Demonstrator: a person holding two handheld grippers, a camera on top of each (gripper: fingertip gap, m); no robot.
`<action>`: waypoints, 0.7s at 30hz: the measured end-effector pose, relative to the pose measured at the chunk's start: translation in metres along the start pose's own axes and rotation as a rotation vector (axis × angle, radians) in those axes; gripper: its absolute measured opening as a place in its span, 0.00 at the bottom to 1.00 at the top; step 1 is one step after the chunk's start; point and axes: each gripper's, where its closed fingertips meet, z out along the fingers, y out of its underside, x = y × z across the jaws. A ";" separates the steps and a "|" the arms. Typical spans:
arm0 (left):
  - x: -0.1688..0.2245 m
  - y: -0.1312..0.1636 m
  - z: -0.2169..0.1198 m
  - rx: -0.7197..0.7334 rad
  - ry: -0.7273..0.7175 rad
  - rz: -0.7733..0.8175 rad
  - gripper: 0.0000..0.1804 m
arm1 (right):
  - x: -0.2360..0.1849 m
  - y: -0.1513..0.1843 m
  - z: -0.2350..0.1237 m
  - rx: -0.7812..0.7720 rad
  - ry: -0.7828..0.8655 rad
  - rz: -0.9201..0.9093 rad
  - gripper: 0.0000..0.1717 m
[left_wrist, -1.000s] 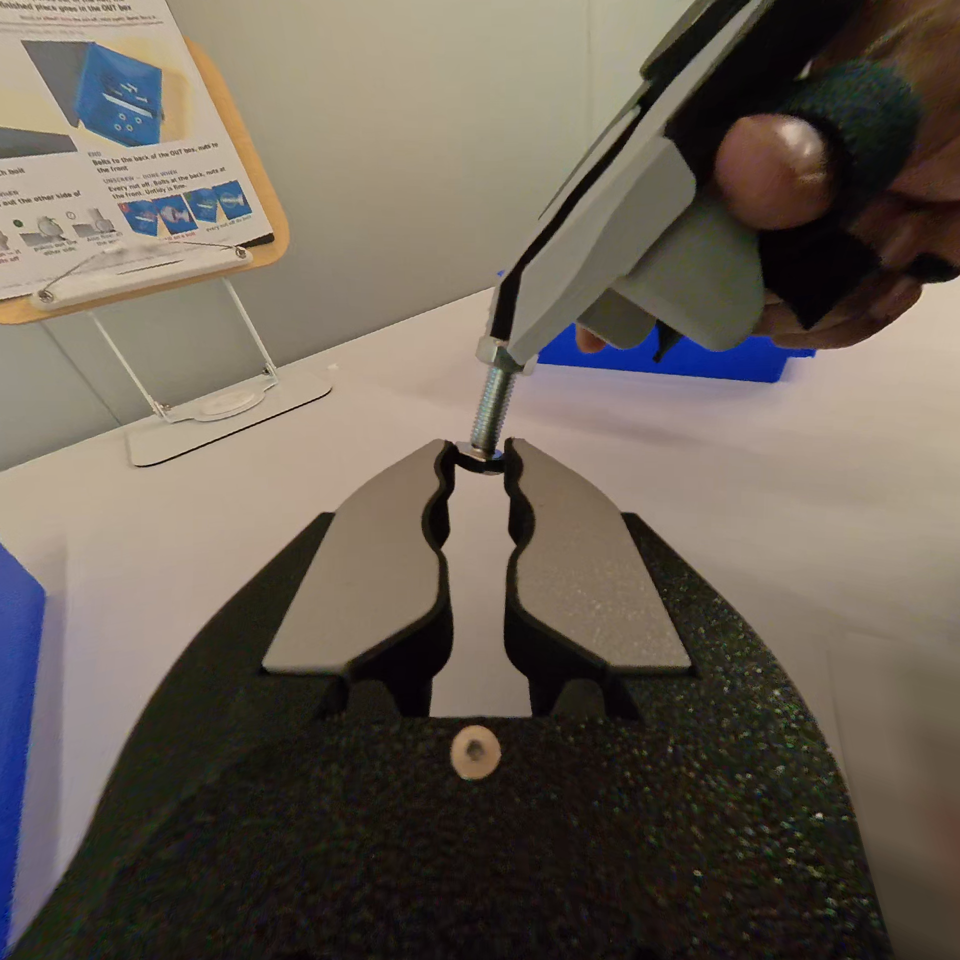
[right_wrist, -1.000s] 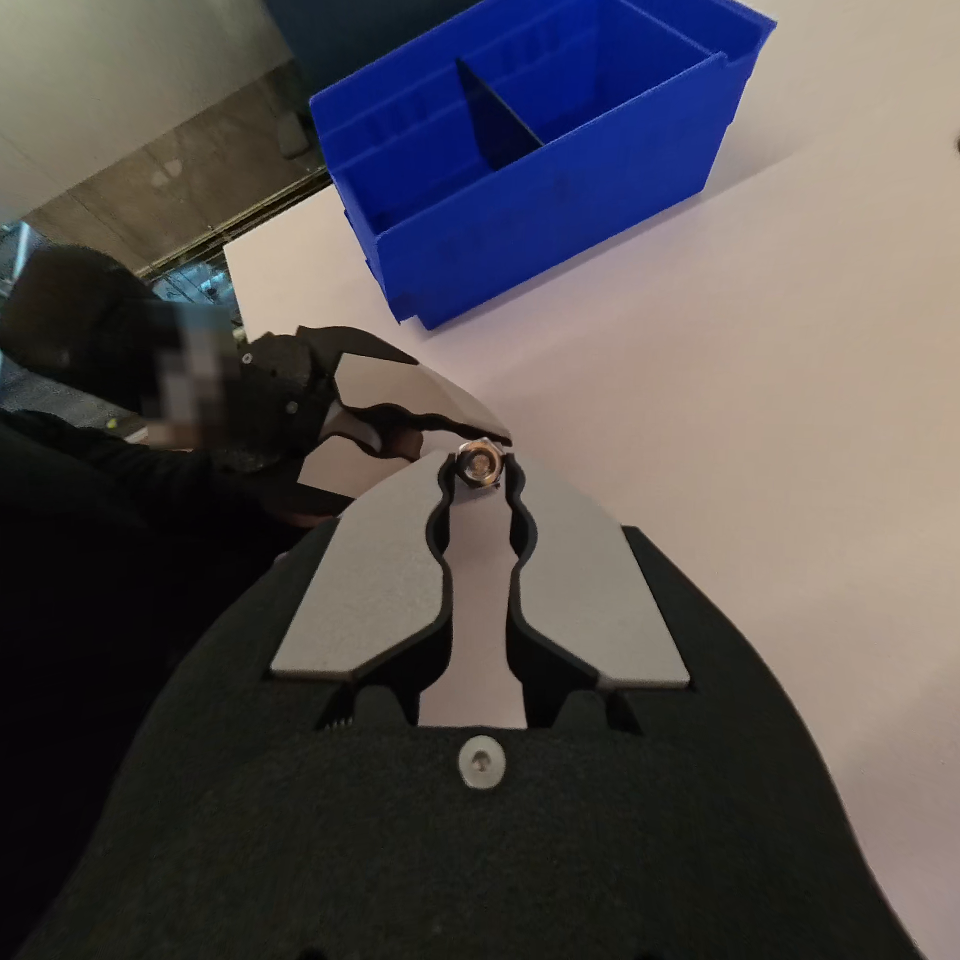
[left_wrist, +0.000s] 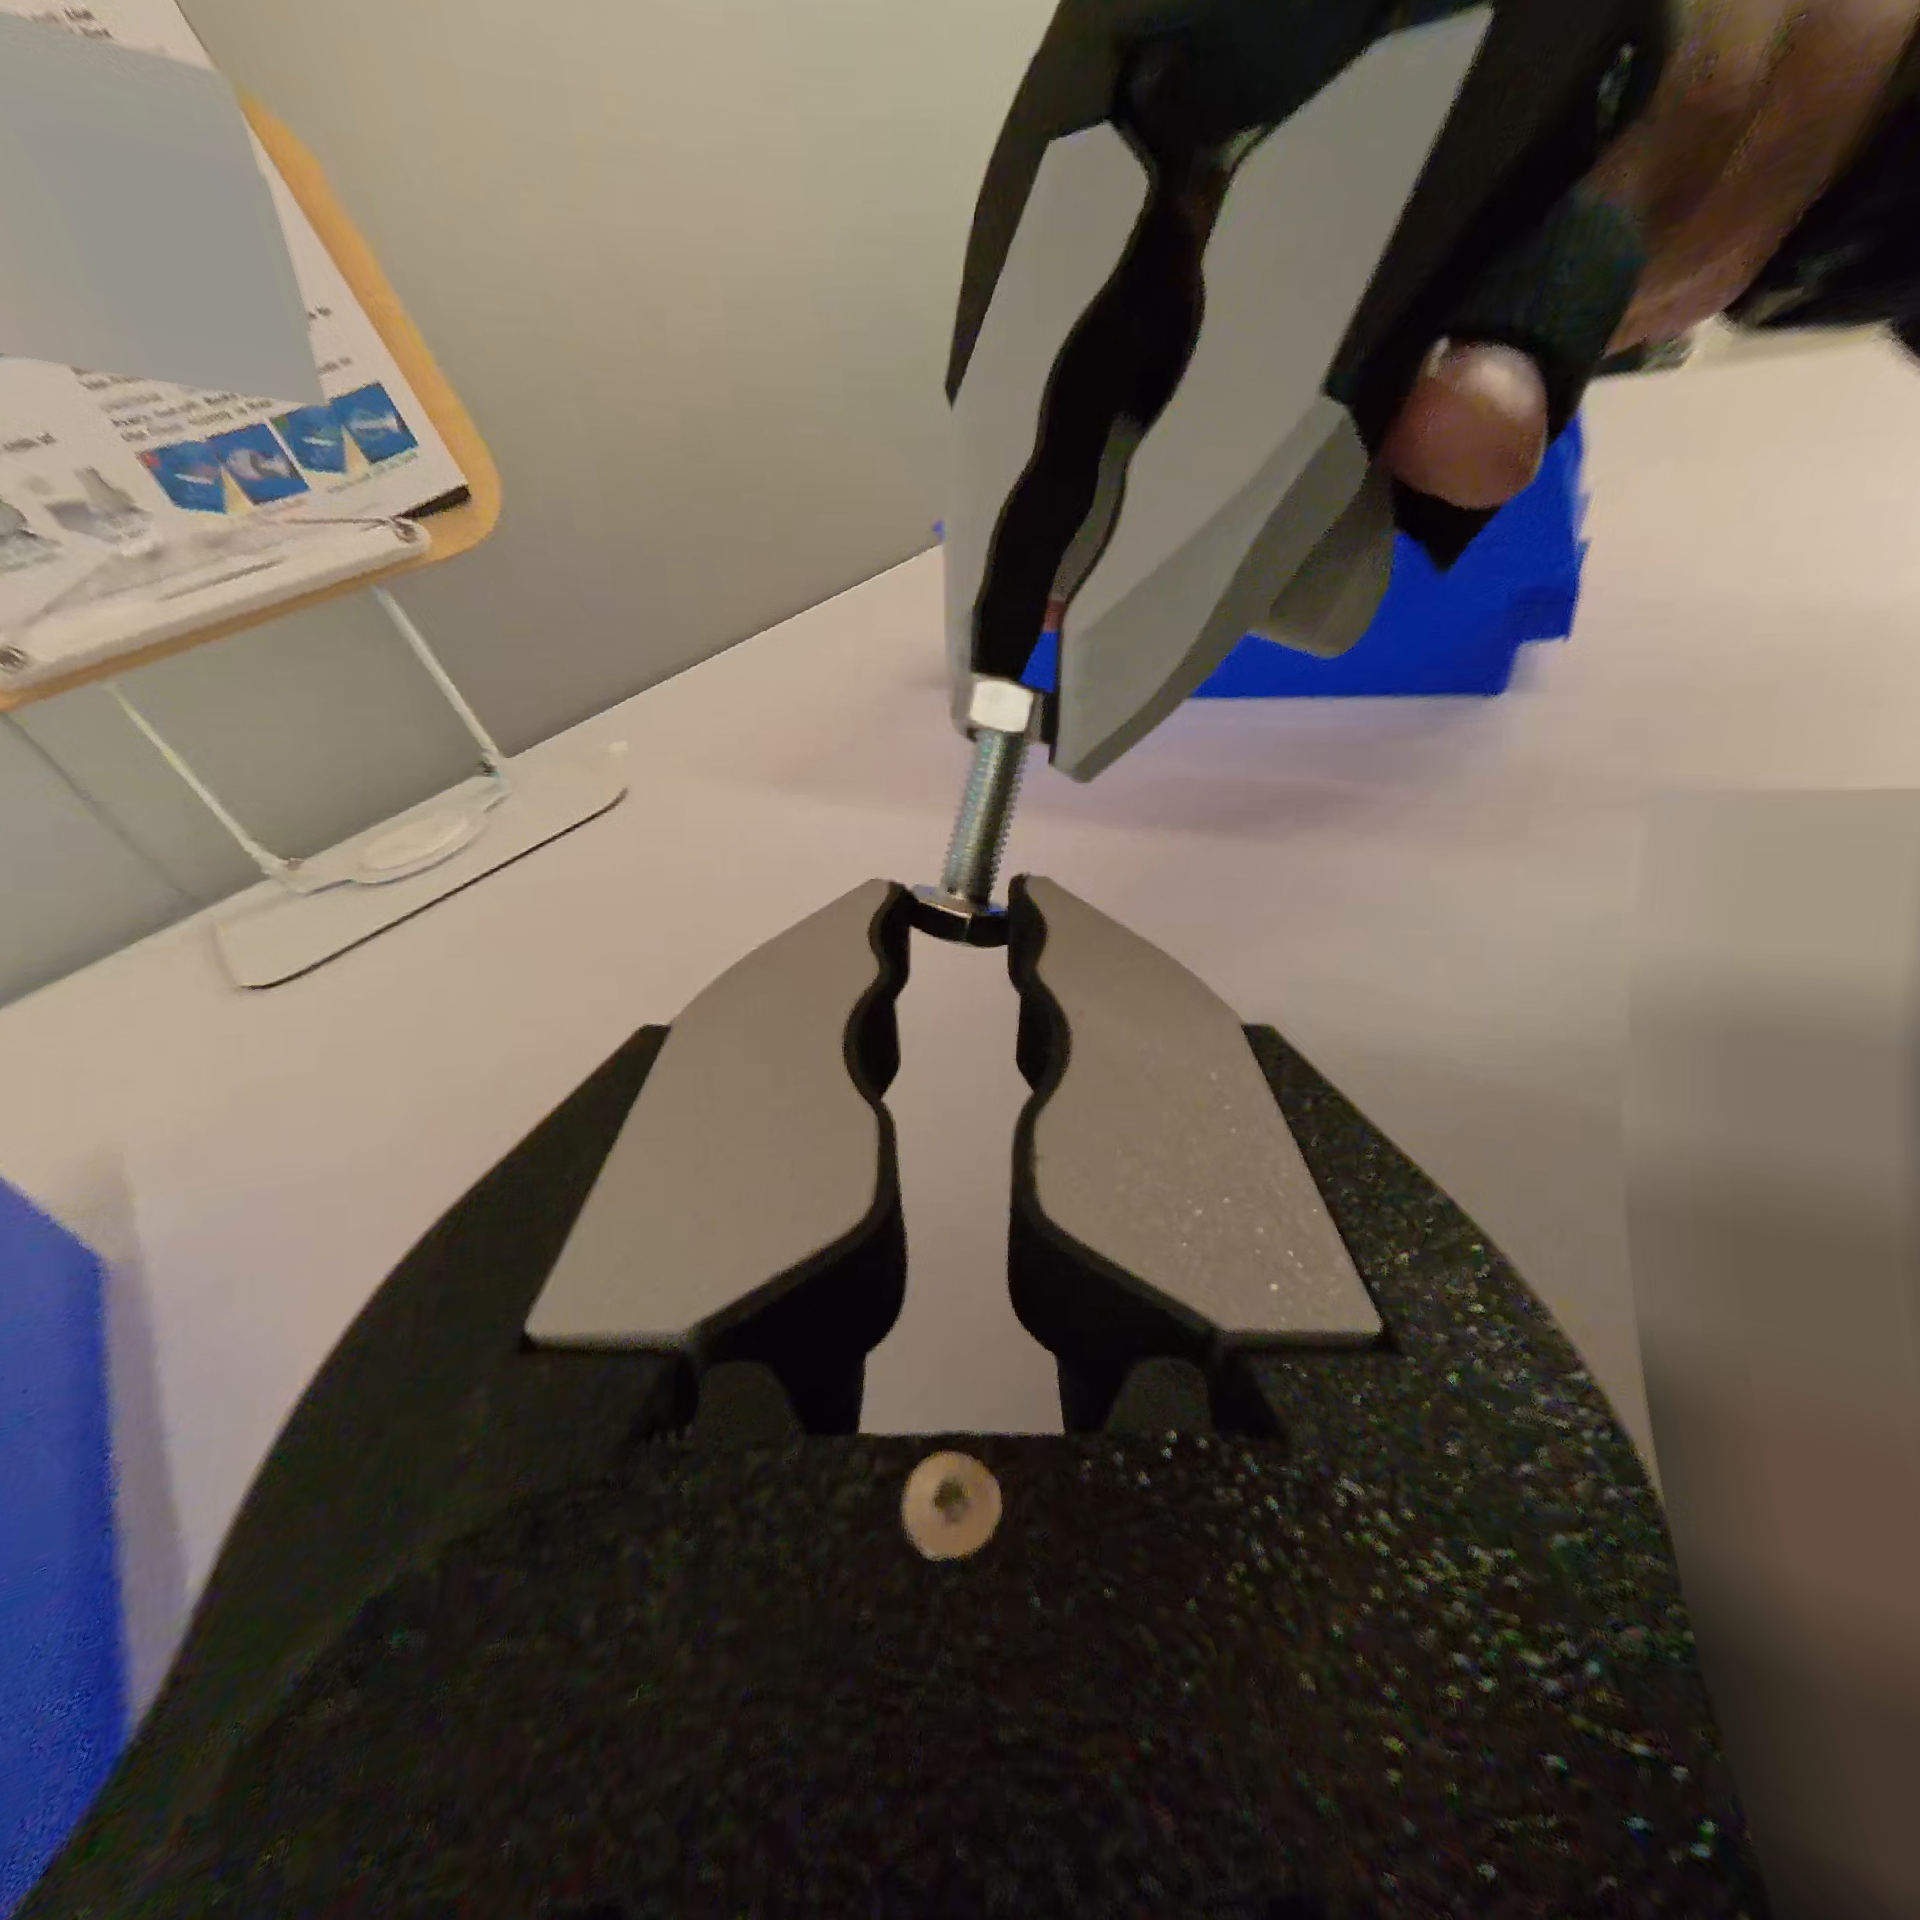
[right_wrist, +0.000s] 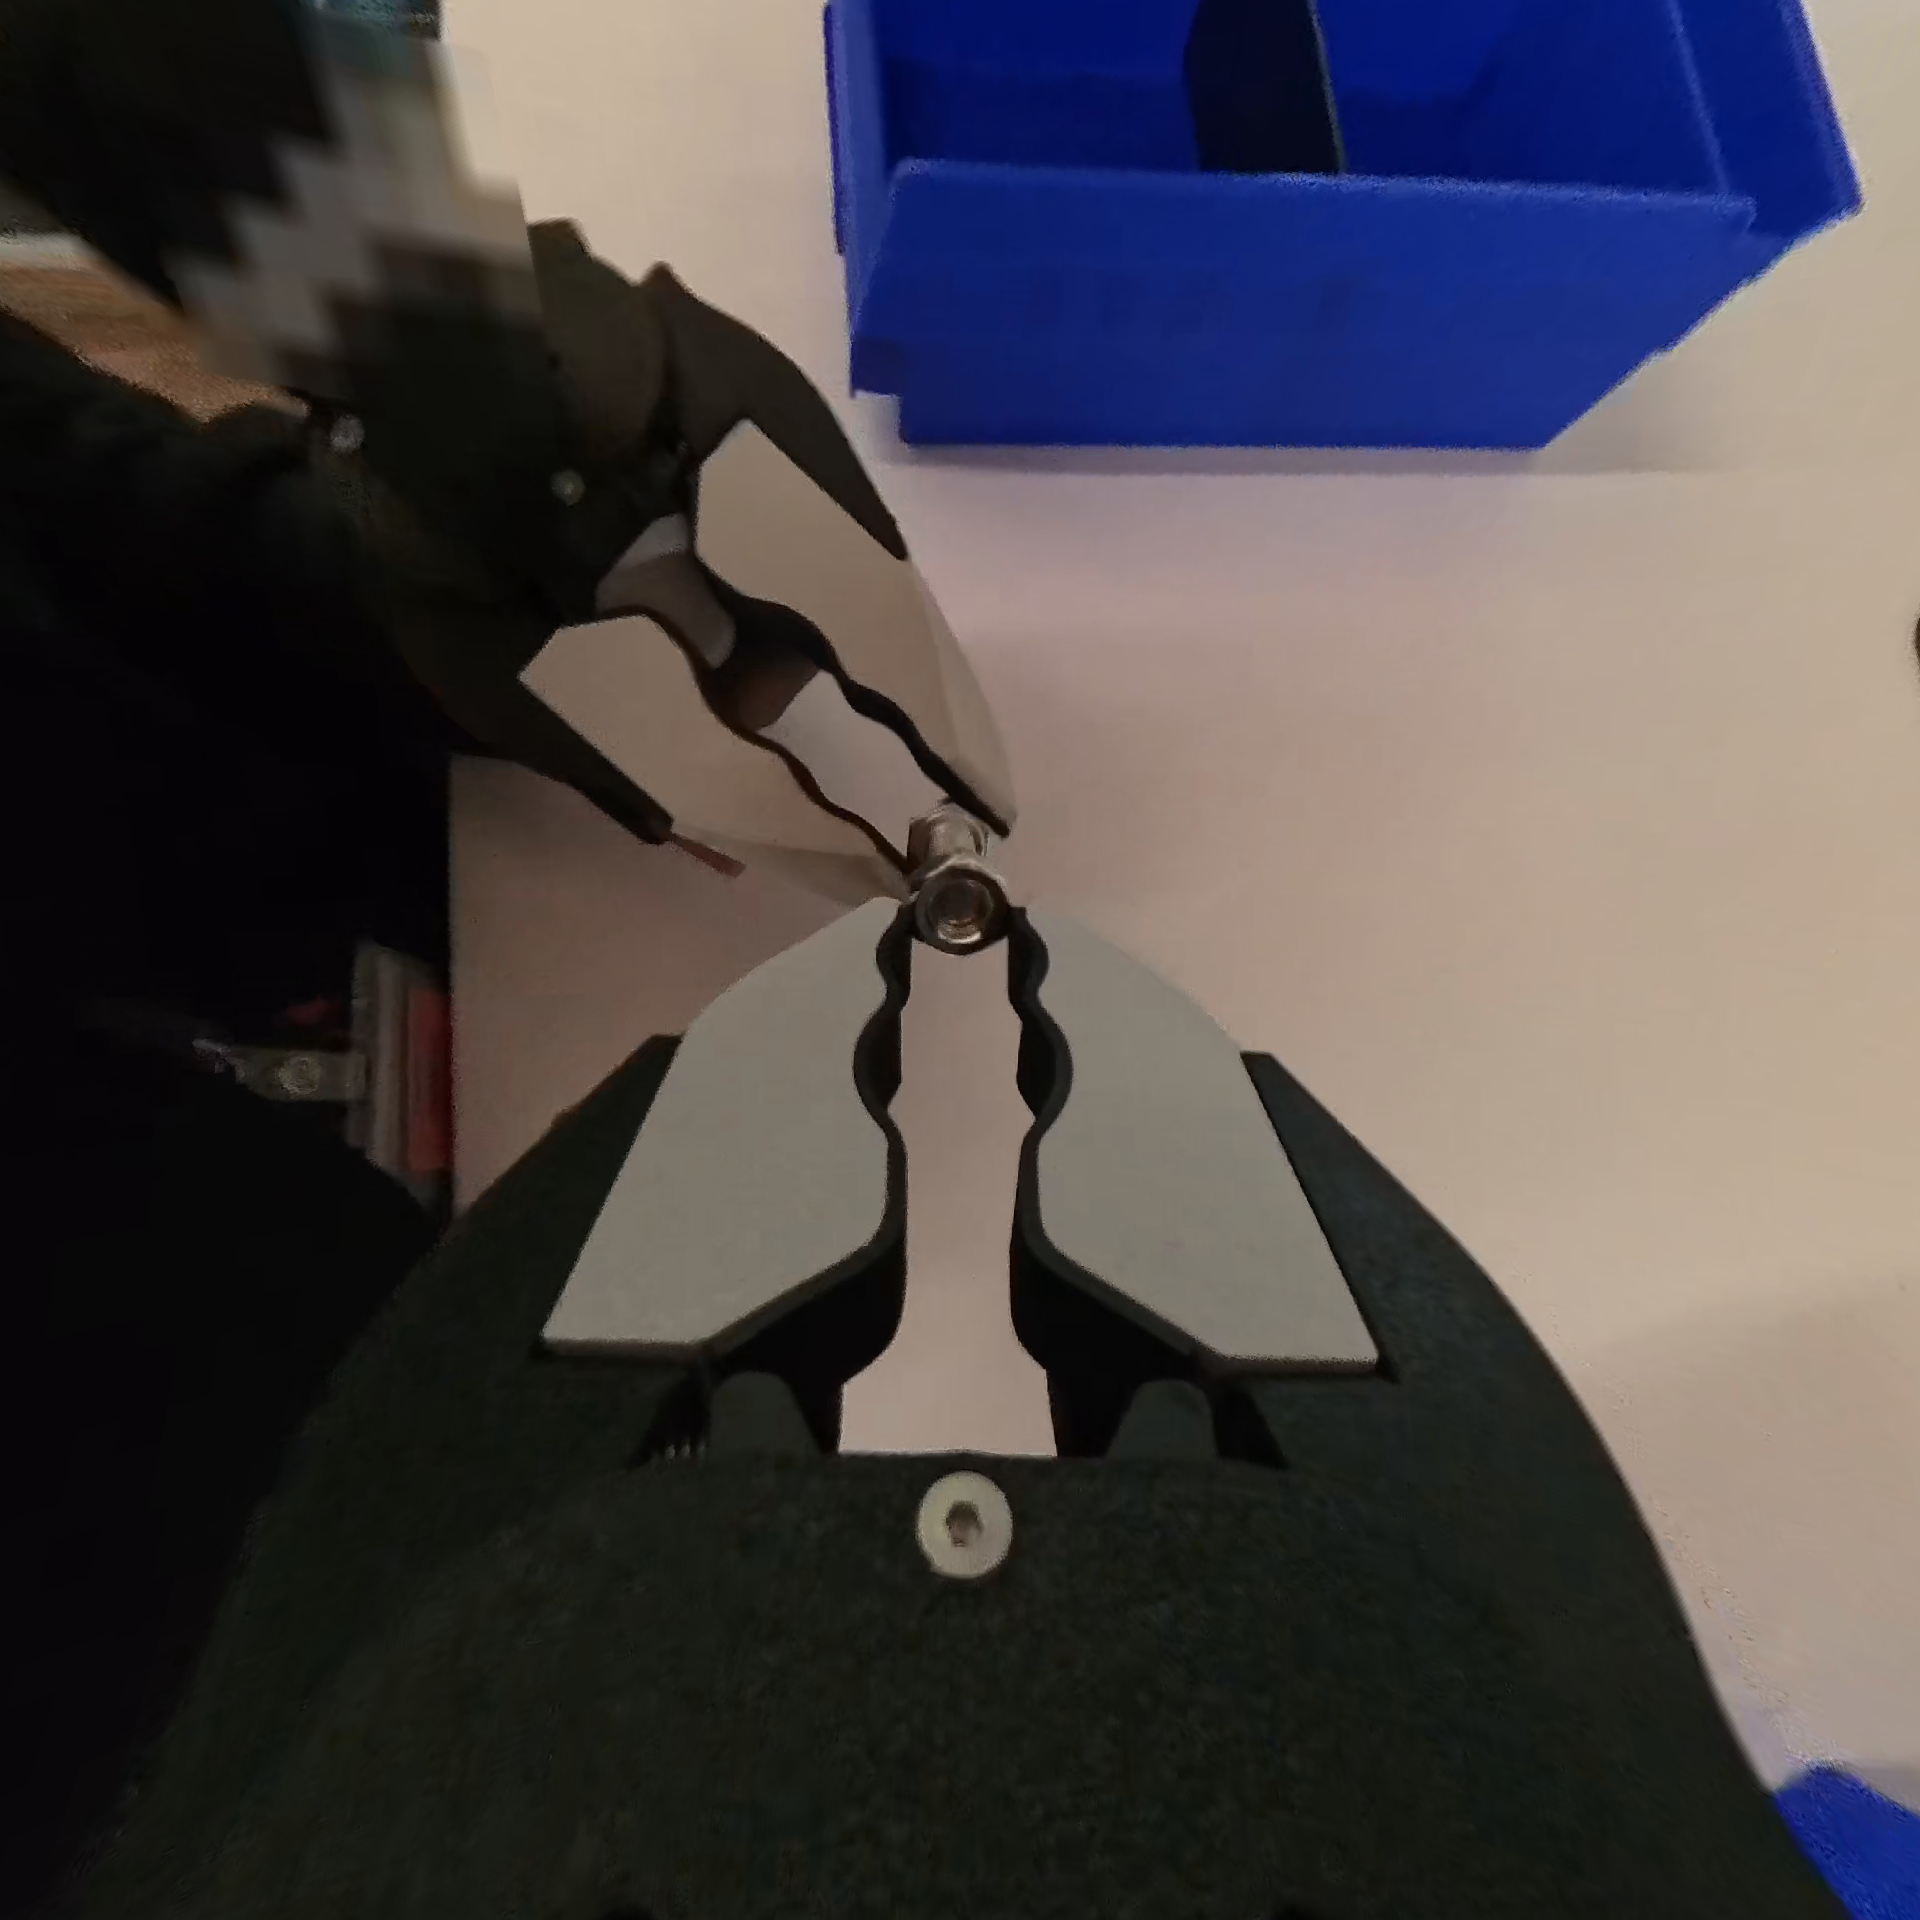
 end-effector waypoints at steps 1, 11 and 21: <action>-0.002 0.001 0.000 -0.013 -0.028 0.037 0.10 | 0.001 0.002 0.002 0.002 0.003 0.073 0.10; -0.005 0.009 0.002 -0.072 -0.045 0.038 0.10 | -0.001 0.006 0.000 0.088 -0.033 0.204 0.22; 0.013 0.012 0.003 -0.118 0.163 -0.056 0.10 | -0.002 0.012 -0.003 -0.015 0.013 -0.285 0.18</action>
